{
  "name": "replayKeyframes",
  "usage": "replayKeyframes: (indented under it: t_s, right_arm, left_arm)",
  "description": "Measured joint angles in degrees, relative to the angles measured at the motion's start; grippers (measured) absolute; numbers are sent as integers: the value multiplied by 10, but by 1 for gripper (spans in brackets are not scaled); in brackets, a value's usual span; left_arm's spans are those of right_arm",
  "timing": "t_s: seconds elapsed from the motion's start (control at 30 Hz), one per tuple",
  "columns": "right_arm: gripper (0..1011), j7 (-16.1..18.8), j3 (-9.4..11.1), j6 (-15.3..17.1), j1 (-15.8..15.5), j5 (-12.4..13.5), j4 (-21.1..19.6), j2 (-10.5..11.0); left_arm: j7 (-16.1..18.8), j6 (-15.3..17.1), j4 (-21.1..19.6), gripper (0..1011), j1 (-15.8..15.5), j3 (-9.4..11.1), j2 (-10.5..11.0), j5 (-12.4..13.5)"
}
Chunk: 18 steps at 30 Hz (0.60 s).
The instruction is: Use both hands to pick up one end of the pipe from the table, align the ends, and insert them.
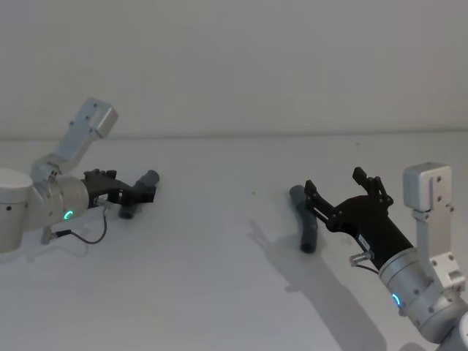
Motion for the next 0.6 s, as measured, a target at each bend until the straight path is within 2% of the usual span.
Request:
replayKeyframes:
  t_s: [0.6]
  right_arm:
    - [1000, 0, 0, 0, 0, 0, 0, 0]
  left_arm:
    - [-25, -17, 80, 1002, -48, 31, -18, 33]
